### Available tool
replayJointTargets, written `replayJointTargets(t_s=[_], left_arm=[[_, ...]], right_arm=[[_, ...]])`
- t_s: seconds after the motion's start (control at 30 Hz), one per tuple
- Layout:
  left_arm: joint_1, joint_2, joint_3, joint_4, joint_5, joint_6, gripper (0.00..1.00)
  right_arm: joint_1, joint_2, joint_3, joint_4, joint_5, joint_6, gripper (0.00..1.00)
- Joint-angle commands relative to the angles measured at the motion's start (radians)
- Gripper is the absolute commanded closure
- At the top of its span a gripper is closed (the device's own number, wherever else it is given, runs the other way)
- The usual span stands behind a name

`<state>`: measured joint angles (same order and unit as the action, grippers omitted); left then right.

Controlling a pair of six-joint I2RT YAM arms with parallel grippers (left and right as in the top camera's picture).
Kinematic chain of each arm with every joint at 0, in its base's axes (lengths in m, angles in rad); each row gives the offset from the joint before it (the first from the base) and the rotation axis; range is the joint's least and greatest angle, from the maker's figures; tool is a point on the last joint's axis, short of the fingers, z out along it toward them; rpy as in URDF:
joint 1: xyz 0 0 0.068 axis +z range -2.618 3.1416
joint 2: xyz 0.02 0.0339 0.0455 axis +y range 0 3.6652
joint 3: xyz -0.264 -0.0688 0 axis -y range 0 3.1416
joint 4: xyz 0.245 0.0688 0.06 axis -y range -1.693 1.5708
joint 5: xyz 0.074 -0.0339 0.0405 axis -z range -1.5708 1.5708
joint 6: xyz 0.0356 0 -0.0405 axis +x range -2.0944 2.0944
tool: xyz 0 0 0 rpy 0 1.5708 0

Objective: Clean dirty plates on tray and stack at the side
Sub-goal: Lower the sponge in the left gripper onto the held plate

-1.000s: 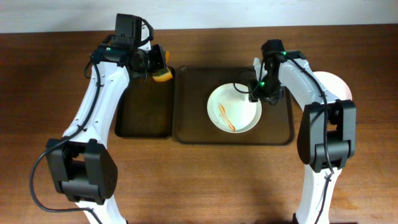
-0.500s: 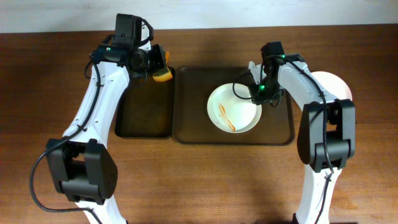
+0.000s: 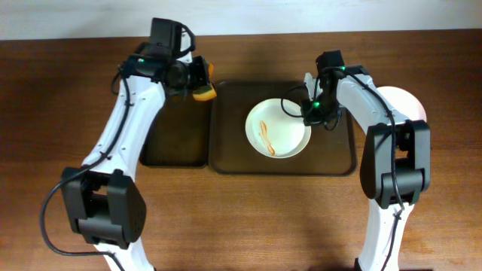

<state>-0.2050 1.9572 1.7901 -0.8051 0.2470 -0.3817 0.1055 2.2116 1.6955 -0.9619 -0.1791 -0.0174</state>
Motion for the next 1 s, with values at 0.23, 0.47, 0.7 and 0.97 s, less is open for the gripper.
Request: replayJointTargets(t_s=[0.23,0.47,0.7,0.97], left_arm=[[-0.025,0.012,-0.023,0.002,-0.031,0.005,1.0],[-0.069,0.048,-0.023,0.004,-0.031,0.006,1.0],[-0.116,0.12,-0.023,0.039,-0.031,0.068,1.0],[-0.213,0.256,-0.023,0.241,-0.031,0.281,1.0]], right_arm=[[0.0,0.008,-0.013,-0.104,-0.013,0.389,0.64],[0.005,0.009,-0.033,-0.018,-0.012,0.37,0.72],[0.039,0.009,-0.158,0.085,-0.014,0.37,0.96],[0.053,0.009,-0.161,0.139,-0.02,0.338,0.96]])
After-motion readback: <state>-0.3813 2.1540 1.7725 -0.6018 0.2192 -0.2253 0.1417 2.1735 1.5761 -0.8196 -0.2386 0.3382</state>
